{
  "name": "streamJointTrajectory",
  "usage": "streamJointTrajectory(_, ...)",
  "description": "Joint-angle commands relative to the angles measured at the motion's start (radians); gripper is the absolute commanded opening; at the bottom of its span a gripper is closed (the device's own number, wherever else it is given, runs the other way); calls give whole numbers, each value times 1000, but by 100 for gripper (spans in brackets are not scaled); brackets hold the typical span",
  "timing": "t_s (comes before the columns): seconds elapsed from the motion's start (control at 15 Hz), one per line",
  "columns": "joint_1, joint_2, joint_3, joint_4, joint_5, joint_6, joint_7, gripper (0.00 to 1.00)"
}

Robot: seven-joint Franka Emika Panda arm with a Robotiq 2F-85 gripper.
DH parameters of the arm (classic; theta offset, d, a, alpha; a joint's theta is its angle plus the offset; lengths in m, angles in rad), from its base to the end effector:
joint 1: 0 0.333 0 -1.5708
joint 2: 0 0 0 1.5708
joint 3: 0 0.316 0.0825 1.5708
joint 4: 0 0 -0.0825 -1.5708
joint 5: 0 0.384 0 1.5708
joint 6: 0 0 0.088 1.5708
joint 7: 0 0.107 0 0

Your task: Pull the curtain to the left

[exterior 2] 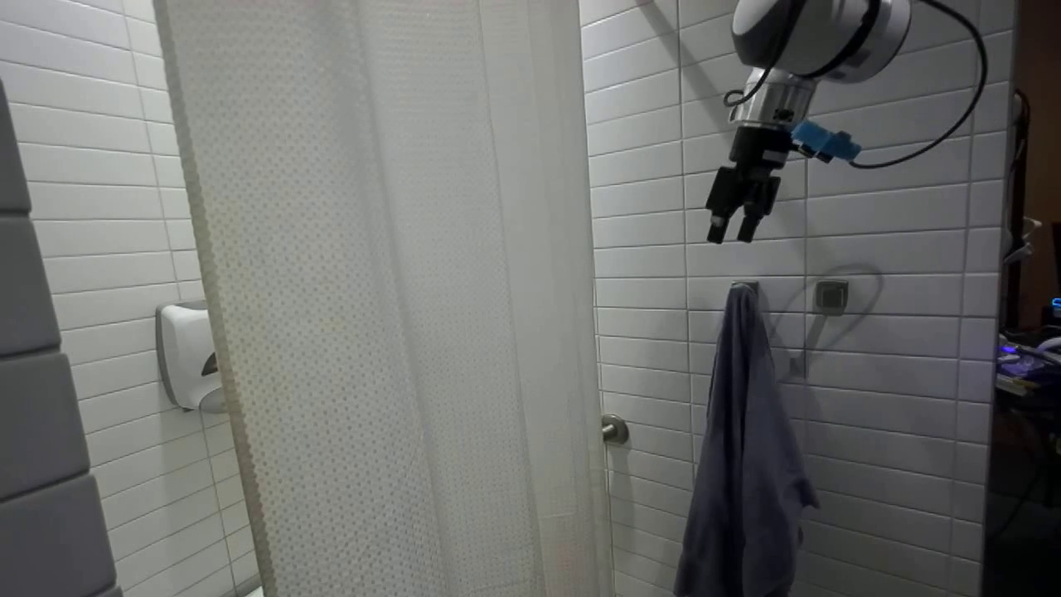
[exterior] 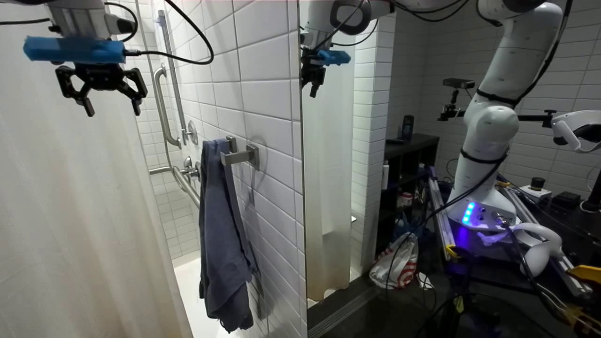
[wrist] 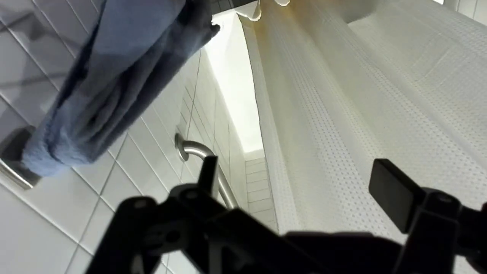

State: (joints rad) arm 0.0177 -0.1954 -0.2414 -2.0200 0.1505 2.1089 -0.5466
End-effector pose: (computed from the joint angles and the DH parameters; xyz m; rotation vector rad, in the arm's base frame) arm 0.5144 -0.1184 0.5621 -3.0068 -0.3956 -0.4991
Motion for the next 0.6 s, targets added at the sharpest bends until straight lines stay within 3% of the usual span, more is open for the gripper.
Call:
streamJointTrajectory(0.0,-4,155,32,170,88,-1,-96,100)
streamJointTrajectory(0.53,-84,427,156,522,225,-17,-242,100)
